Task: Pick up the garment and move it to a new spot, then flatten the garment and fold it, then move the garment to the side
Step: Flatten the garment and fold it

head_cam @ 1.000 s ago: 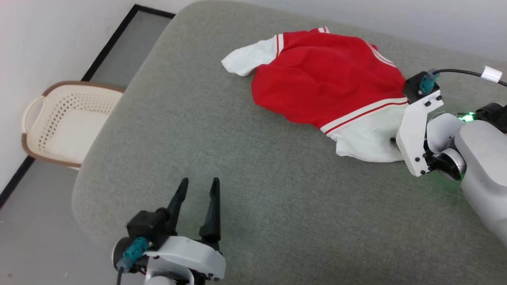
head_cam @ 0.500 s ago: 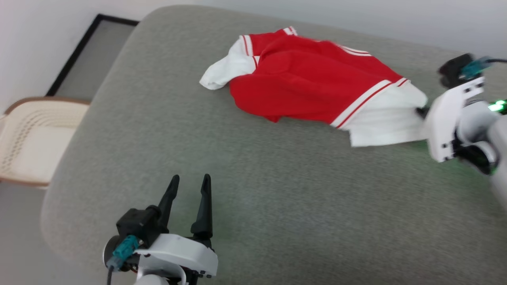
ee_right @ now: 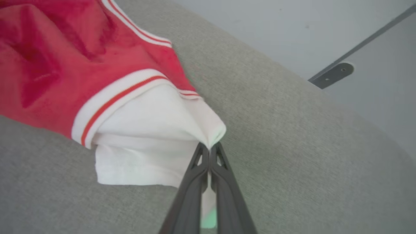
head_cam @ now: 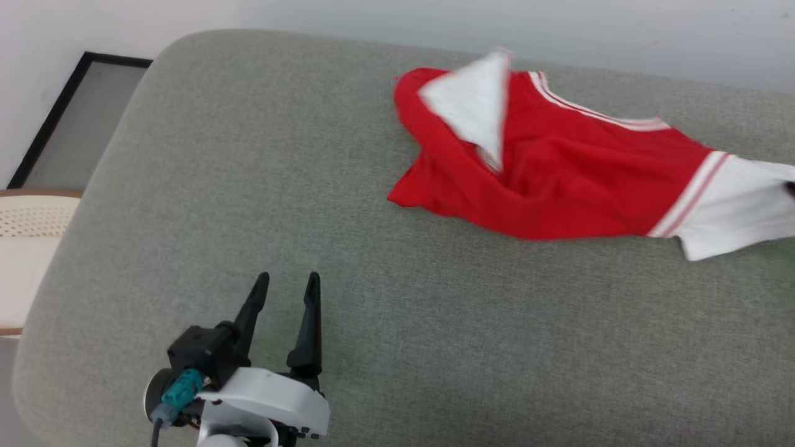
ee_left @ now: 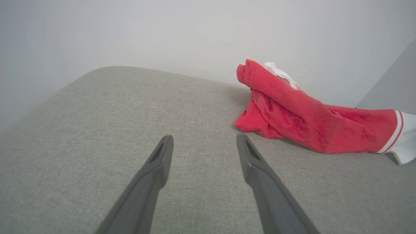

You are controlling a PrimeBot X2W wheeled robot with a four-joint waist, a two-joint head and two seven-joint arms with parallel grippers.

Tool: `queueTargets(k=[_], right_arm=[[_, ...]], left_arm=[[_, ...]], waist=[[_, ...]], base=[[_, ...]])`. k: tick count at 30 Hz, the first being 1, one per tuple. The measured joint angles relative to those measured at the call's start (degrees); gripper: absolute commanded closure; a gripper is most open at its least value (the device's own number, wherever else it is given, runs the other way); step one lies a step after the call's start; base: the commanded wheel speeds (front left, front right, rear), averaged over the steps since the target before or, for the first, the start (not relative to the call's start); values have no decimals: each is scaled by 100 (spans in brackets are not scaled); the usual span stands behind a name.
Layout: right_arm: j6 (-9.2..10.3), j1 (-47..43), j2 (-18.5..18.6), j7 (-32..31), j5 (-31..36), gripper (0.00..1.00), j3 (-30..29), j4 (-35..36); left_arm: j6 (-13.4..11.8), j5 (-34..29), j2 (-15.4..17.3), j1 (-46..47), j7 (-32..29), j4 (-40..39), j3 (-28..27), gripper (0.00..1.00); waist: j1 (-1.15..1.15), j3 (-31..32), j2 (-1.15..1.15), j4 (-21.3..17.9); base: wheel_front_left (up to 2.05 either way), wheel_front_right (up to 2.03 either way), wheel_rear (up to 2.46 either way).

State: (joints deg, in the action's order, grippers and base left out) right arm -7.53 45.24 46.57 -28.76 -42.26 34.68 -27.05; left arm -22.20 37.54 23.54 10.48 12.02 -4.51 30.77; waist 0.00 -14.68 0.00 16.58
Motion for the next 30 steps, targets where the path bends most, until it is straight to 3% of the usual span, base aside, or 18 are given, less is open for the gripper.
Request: queueTargets(k=[5, 6, 8, 12, 22, 25, 26, 27, 30], right_arm=[[-1, -426, 412, -127, 163, 100, -769, 501], [0, -486, 452, -93, 282, 100, -1206, 548], [-1, -552, 446, -149, 483, 100, -1534, 566], [0, -881, 341, -326, 843, 100, -2072, 342], [0, -1518, -256, -553, 1440, 99, -2568, 147], [0, -1514, -375, -517, 1562, 53, -2699, 144], [0, -1514, -424, -505, 1603, 21, -2708, 143], [0, -1513, -471, -500, 1658, 0, -2720, 140], [0, -1512, -598, -470, 1770, 0, -2763, 131]], left_arm=[[-53, -5, 73, -26, -53, -132, -10, 0], [-59, -8, 85, -27, -77, -167, -11, 0], [-68, -8, 92, -21, -98, -185, -1, 0], [-48, -31, 92, 31, -126, -190, 38, 0], [-3, -30, 32, 150, -132, -112, 80, 0], [3, -30, 45, 240, -135, -67, 63, 0], [3, -30, 51, 248, -135, -57, 54, 0], [3, -30, 54, 249, -140, -45, 52, 0], [5, -27, 73, 257, -151, -32, 54, 0]], waist=[[0, -23, 0, -44], [0, -45, 0, -50], [0, -68, 0, -48], [0, -115, 0, -1], [0, -313, 0, 96], [0, -354, 0, 86], [0, -354, 0, 70], [0, -350, 0, 52], [0, -323, 0, -15]], base=[[0, 0, 0], [0, 0, 0], [0, 0, 0], [0, 0, 0], [0, 0, 0], [0, 0, 0], [0, 0, 0], [0, 0, 0], [0, 0, 0]])
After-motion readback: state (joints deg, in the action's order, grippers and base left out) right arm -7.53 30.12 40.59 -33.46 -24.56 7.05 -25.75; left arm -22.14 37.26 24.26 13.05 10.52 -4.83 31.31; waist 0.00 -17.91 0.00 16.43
